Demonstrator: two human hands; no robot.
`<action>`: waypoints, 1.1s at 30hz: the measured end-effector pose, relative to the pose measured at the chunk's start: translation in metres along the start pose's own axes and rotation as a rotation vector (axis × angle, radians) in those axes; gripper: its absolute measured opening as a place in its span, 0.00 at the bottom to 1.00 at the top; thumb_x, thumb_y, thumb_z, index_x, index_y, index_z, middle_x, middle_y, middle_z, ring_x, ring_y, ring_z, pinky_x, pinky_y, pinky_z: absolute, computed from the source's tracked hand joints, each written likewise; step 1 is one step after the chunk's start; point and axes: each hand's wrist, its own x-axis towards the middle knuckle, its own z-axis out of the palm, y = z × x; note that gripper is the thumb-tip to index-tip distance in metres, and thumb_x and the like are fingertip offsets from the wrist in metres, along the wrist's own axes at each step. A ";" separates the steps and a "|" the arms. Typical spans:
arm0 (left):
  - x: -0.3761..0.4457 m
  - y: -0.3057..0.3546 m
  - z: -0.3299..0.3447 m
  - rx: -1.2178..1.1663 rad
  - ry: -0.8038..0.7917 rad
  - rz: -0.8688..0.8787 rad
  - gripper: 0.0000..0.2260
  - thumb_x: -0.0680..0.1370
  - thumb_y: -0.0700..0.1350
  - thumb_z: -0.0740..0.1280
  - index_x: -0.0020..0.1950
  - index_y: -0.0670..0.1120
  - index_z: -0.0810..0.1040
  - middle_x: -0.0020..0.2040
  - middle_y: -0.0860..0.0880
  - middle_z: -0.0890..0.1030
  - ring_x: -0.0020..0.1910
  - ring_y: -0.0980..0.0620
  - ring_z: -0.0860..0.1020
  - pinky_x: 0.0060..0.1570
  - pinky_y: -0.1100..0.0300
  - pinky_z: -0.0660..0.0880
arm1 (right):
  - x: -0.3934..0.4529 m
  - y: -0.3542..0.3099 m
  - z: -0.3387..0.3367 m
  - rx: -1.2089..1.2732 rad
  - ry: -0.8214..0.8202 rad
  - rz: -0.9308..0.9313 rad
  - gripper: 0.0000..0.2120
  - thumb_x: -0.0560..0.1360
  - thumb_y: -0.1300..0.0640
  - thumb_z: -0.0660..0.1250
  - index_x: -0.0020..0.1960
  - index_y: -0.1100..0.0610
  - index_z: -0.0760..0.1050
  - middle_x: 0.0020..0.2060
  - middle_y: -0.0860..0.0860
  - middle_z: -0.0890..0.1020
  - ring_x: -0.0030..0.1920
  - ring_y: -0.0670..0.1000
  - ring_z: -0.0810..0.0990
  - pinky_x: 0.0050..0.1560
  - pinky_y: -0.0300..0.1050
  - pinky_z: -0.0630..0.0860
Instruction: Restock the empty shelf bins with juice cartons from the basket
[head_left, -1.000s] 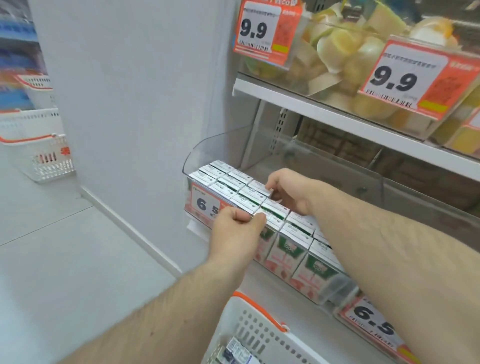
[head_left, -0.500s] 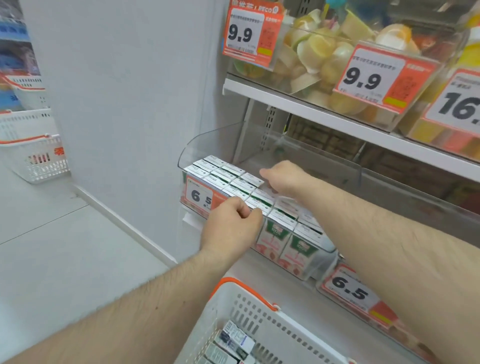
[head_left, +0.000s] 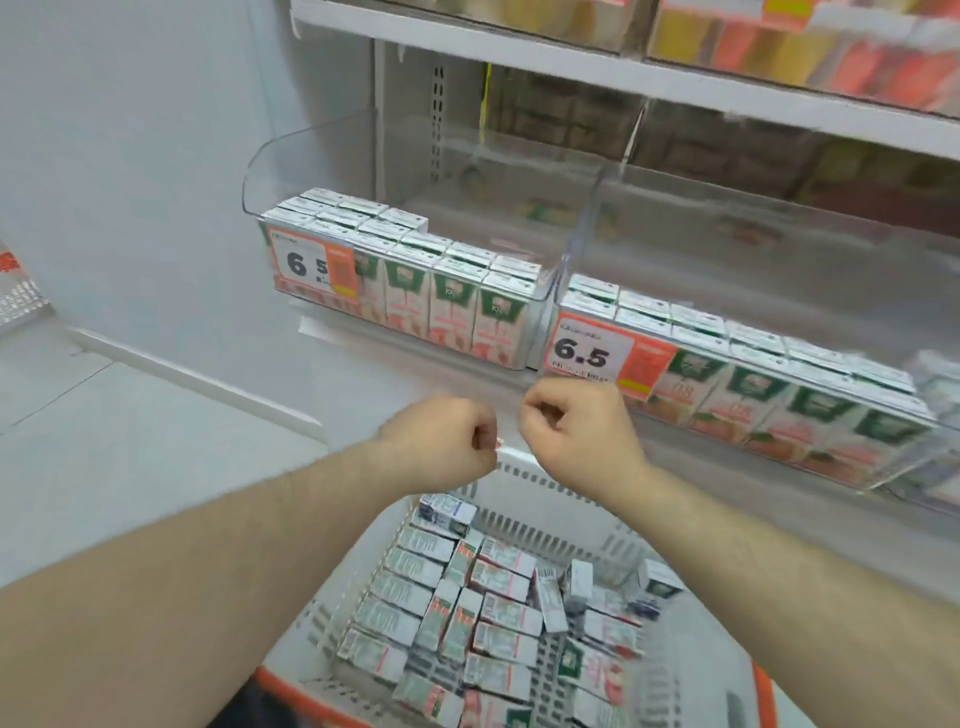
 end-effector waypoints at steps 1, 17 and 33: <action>-0.001 -0.001 0.008 0.023 -0.023 0.000 0.08 0.73 0.46 0.65 0.35 0.55 0.70 0.39 0.55 0.77 0.45 0.50 0.77 0.47 0.57 0.76 | -0.012 0.015 0.000 0.010 -0.019 0.135 0.12 0.70 0.56 0.60 0.31 0.58 0.76 0.24 0.49 0.73 0.30 0.54 0.74 0.34 0.48 0.73; 0.013 -0.061 0.176 0.451 -0.314 -0.091 0.19 0.77 0.46 0.62 0.68 0.49 0.70 0.67 0.47 0.70 0.67 0.46 0.67 0.63 0.51 0.68 | -0.171 0.146 0.073 -0.118 -1.039 0.807 0.09 0.75 0.57 0.65 0.50 0.60 0.82 0.51 0.53 0.83 0.49 0.53 0.81 0.44 0.43 0.77; 0.056 -0.097 0.238 0.557 -0.215 -0.207 0.31 0.69 0.39 0.66 0.70 0.53 0.62 0.63 0.43 0.65 0.62 0.42 0.65 0.62 0.46 0.67 | -0.215 0.120 0.115 -0.233 -1.836 0.951 0.43 0.60 0.27 0.72 0.66 0.51 0.73 0.61 0.52 0.79 0.56 0.55 0.79 0.58 0.50 0.76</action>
